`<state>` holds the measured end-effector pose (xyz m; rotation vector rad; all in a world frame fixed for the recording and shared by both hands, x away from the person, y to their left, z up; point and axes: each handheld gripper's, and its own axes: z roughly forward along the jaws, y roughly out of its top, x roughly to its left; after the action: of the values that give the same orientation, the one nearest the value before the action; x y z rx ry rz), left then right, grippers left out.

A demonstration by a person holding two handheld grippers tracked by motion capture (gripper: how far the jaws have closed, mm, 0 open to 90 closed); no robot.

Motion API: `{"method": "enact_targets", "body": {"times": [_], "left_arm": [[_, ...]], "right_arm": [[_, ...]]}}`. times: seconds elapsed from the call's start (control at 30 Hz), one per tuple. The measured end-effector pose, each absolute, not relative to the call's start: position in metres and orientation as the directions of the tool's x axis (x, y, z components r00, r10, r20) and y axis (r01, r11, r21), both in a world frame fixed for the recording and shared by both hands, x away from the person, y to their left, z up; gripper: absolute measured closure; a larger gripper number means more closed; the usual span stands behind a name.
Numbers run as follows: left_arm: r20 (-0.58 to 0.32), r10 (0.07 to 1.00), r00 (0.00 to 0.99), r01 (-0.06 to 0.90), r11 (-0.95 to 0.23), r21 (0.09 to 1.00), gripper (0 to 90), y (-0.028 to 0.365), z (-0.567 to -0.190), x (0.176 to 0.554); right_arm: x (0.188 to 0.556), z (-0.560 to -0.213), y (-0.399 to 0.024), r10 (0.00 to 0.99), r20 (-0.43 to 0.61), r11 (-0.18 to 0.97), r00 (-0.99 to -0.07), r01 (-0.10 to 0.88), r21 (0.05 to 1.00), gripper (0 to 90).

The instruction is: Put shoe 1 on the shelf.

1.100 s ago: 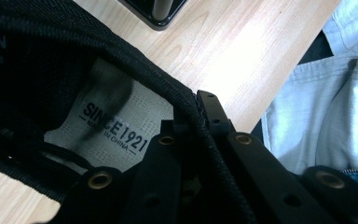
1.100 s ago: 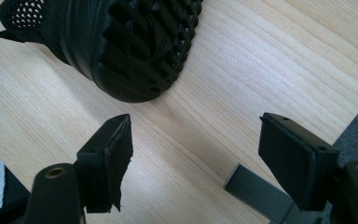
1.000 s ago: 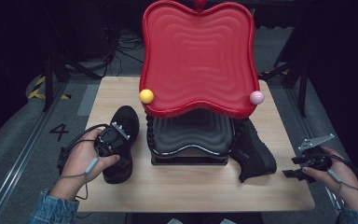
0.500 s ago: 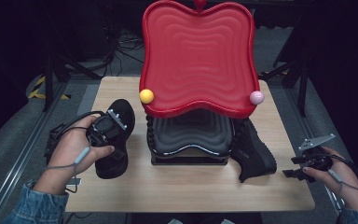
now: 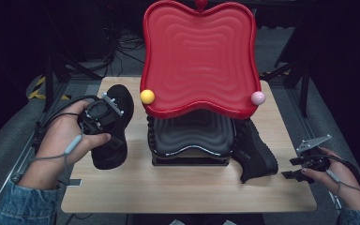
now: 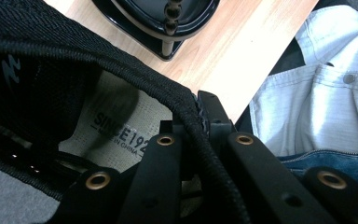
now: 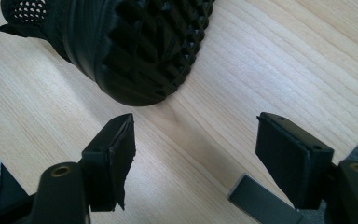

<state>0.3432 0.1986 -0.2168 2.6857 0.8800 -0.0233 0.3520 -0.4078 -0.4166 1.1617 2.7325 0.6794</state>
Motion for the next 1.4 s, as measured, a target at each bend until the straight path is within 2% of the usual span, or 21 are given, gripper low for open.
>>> {"method": "enact_targets", "body": {"times": [0.3, 1.4], "left_arm": [[-0.085, 0.582, 0.809, 0.581, -0.768, 0.271, 86.9, 0.195, -0.192, 0.341], [0.009, 0.56, 0.828, 0.522, -0.777, 0.351, 86.7, 0.185, -0.101, 0.342]], "right_arm": [[0.352, -0.418, -0.406, 0.699, 0.087, 0.616, -0.709, 0.66, 0.431, 28.9], [0.341, -0.42, -0.411, 0.704, 0.08, 0.617, -0.705, 0.665, 0.421, 31.0]]}}
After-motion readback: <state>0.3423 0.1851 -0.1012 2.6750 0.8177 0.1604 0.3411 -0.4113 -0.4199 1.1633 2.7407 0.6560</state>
